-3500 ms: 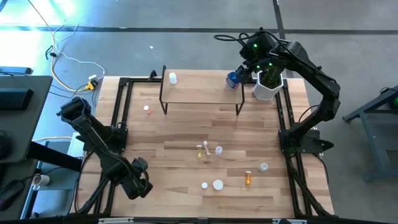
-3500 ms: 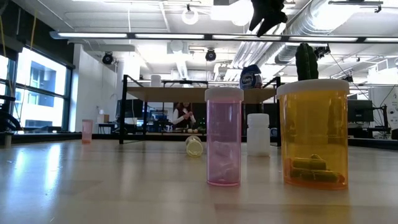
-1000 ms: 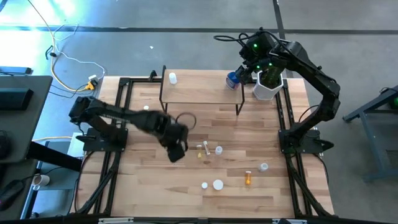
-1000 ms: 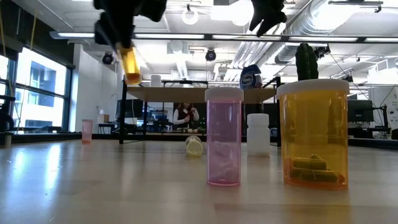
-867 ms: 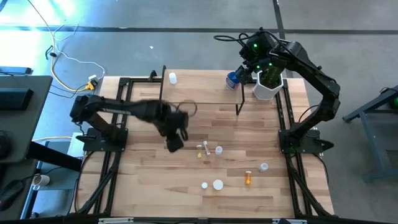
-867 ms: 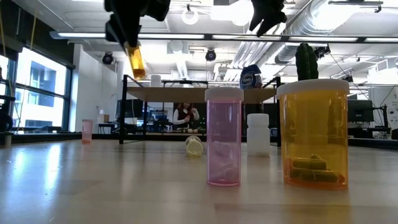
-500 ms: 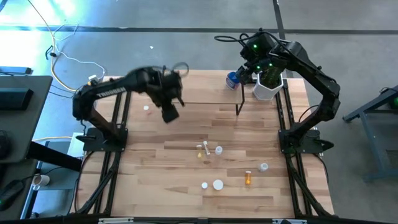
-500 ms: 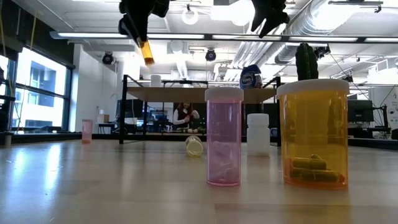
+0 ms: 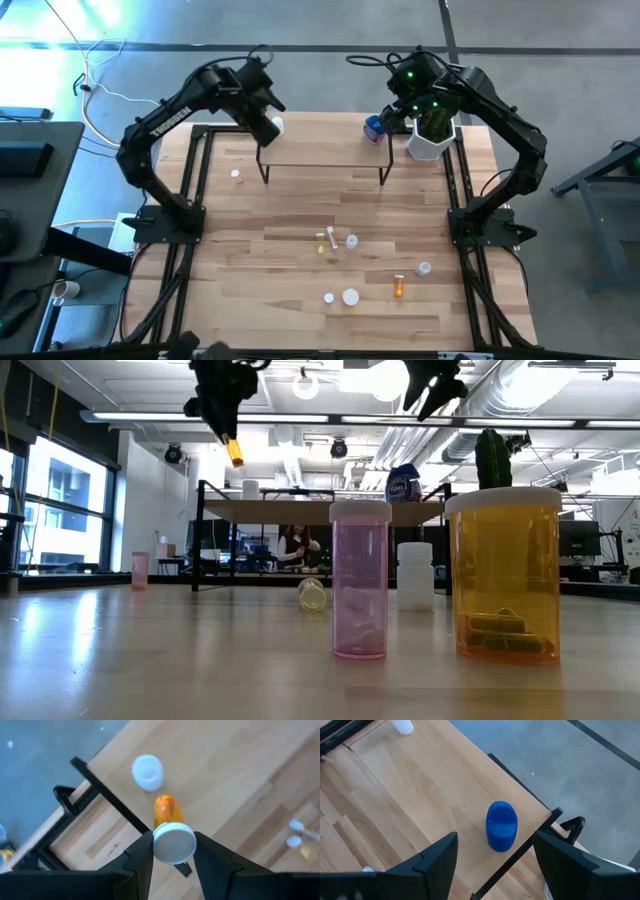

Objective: Pick and place medicine bottles onto shelf by color
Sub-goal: Put the left orange pill bottle on the shelf

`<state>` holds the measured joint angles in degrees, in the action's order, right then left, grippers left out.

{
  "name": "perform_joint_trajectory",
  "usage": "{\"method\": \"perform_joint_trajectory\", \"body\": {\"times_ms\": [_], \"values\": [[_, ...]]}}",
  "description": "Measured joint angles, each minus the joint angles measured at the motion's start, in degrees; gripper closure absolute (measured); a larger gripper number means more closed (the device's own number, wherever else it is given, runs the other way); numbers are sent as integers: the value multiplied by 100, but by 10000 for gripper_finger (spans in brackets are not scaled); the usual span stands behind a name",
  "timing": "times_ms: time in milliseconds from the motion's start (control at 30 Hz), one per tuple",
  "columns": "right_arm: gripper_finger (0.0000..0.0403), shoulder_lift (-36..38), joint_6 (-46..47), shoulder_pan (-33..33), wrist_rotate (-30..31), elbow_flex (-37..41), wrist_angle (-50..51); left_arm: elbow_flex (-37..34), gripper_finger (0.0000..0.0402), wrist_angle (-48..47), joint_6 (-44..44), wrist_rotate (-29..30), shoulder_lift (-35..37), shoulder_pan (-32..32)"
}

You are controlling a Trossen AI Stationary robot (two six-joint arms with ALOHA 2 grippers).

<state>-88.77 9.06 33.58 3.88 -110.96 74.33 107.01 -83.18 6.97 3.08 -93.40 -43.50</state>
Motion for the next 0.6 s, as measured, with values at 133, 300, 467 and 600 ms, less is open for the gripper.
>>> {"method": "perform_joint_trajectory", "body": {"times_ms": [133, 300, 467, 600], "values": [[153, 0, -2, 0, 105, 0, 2, 43, 284, -122, 168, -276, -255, -154], [153, 0, -3, 14, 311, 0, 2, 45, 284, -380, 90, -416, -516, -143], [153, 0, -12, 17, 350, 0, 2, 49, 284, -405, 40, -435, -677, -62], [153, 0, -50, 17, 352, 0, 2, 50, 284, -476, 324, -453, -788, 9]]}}
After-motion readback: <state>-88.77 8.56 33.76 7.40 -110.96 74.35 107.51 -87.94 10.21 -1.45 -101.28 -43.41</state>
